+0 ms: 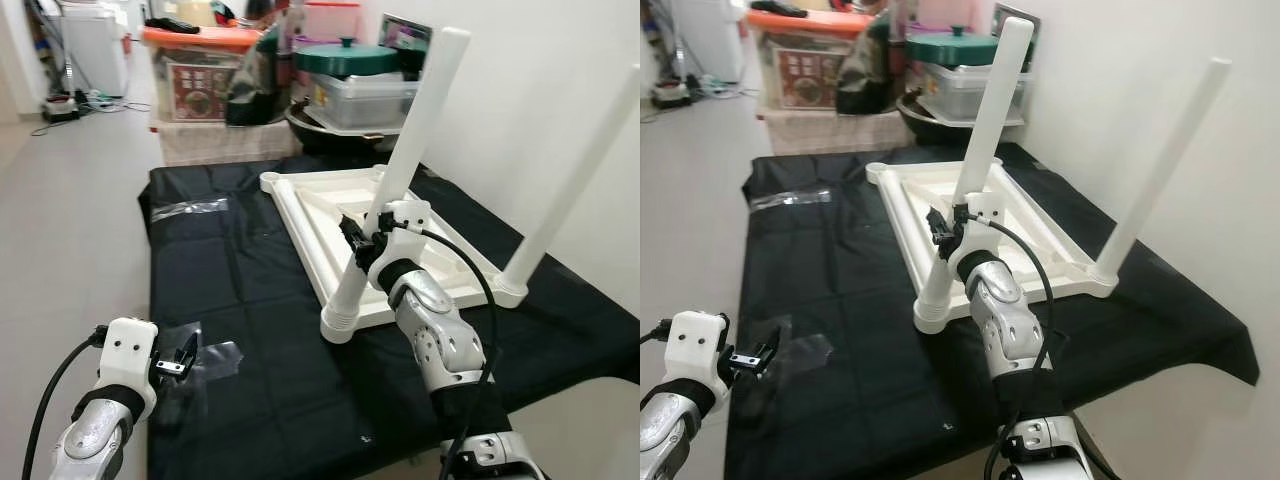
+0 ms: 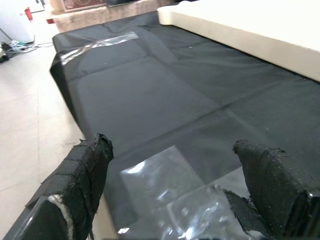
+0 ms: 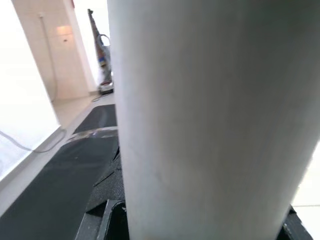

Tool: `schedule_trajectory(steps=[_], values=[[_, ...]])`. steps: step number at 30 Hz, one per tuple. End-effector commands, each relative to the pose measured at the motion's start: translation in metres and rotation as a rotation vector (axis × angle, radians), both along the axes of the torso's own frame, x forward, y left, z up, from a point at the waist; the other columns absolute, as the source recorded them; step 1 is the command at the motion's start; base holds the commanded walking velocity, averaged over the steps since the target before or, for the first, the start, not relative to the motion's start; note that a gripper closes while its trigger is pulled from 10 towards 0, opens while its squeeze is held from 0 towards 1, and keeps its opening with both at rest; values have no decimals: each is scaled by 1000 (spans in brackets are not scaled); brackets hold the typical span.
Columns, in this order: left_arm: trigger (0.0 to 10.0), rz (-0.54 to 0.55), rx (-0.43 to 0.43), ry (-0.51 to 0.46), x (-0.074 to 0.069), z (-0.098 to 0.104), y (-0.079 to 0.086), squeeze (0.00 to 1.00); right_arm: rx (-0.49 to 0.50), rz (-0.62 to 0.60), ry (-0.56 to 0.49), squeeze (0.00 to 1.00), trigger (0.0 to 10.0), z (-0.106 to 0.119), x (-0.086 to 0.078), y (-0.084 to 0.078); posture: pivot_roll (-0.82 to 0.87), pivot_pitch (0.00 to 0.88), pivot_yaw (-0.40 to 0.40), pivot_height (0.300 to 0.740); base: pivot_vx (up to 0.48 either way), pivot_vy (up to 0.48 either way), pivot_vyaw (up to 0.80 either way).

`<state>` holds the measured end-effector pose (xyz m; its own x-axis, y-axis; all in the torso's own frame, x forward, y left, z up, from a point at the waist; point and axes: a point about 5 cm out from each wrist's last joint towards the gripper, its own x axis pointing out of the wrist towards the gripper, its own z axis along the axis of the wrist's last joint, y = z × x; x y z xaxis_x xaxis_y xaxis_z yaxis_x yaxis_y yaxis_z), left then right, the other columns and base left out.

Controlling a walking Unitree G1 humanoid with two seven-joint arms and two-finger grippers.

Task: Building children table

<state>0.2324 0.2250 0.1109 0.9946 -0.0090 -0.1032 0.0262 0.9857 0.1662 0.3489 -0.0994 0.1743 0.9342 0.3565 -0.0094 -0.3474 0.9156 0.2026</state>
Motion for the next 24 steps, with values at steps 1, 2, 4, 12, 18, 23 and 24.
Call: schedule_trajectory(steps=[1,2,4,12,18,23,24], values=[[10000,-12,-1,16,1,-3,-2,0,38,28,405,0,0,-68,-13,0,51,0,-72,740,0,0,0],[10000,-12,-1,16,1,-3,-2,0,38,28,405,0,0,-68,-13,0,51,0,-72,740,0,0,0],[10000,-12,-3,14,2,-2,-2,0,150,41,443,0,0,-62,-9,3,55,0,-76,740,0,0,0],[10000,-10,-5,13,2,-3,-2,0,367,229,423,0,0,-39,-2,22,67,0,-87,740,0,0,0],[10000,-3,-3,13,1,-4,-1,0,337,300,402,0,0,-42,-9,25,66,0,-92,740,0,0,0],[10000,-6,-7,15,1,-5,-4,0,236,367,328,0,0,-41,-10,25,66,0,-93,740,0,0,0],[10000,-8,-8,16,1,-6,-4,0,204,387,309,0,0,-40,-9,25,63,0,-91,740,0,0,0]])
